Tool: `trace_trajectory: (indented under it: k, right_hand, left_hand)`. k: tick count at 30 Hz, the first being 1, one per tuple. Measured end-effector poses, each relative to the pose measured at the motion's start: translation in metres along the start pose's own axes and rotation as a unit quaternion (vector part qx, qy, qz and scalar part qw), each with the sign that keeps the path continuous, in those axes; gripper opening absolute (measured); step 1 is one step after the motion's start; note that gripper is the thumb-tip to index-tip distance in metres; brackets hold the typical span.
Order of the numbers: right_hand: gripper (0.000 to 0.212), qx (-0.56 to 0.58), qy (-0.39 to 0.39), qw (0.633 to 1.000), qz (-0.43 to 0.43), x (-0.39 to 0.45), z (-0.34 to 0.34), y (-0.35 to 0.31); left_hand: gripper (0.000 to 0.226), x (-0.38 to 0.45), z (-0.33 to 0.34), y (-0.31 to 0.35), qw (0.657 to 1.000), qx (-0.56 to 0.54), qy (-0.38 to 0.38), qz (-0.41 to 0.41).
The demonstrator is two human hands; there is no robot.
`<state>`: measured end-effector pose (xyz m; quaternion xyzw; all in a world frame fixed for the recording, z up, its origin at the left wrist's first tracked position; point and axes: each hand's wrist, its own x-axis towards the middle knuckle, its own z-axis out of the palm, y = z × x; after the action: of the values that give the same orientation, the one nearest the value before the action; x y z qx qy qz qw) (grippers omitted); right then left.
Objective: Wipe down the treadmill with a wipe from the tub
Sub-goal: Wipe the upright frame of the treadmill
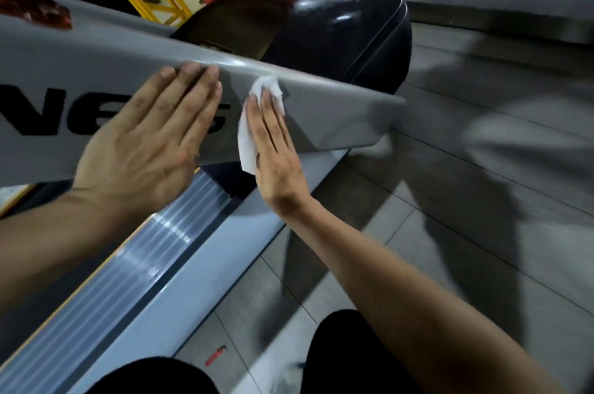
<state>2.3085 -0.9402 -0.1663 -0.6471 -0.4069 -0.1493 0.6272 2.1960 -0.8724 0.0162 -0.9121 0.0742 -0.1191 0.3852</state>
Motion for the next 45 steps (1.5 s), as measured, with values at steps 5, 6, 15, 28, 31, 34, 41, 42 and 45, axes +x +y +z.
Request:
trace_trajectory:
  k: [5,6,15,28,31,34,41,42,45]
  right_hand:
    - [0.076,0.030,0.071,0.959,0.274,-0.006,-0.033,0.069]
    - [0.073,0.036,0.083,0.950,0.300,-0.002,-0.040,0.082]
    - [0.052,-0.019,0.025,0.993,0.110,0.041,-0.078,0.144]
    - [0.045,0.040,0.132,0.866,0.481,0.036,-0.116,0.343]
    - [0.043,0.108,0.237,0.812,0.522,0.036,-0.107,0.337]
    - [0.042,0.058,0.303,0.805,0.506,0.029,-0.082,0.281]
    - [0.068,0.059,0.210,0.950,0.224,-0.033,-0.009,0.190]
    - [0.067,0.071,0.224,0.934,0.267,-0.033,-0.016,0.209]
    - [0.045,0.084,0.276,0.834,0.470,-0.011,-0.058,0.272]
  left_hand:
    - [0.062,0.007,0.005,0.004,0.999,-0.030,0.015,-0.011]
    - [0.062,0.014,0.011,0.009,0.999,-0.030,0.016,-0.008]
    - [0.059,0.110,0.113,0.105,0.992,-0.066,-0.025,0.107]
    - [0.059,0.130,0.145,0.122,0.992,-0.080,-0.014,0.099]
    - [0.059,0.130,0.145,0.122,0.992,-0.080,-0.017,0.098]
    - [0.057,0.132,0.143,0.123,0.992,-0.083,-0.018,0.093]
    - [0.057,0.131,0.140,0.126,0.992,-0.095,-0.024,0.081]
    - [0.057,0.130,0.140,0.126,0.992,-0.090,-0.024,0.081]
    - [0.057,0.131,0.140,0.127,0.993,-0.083,-0.022,0.087]
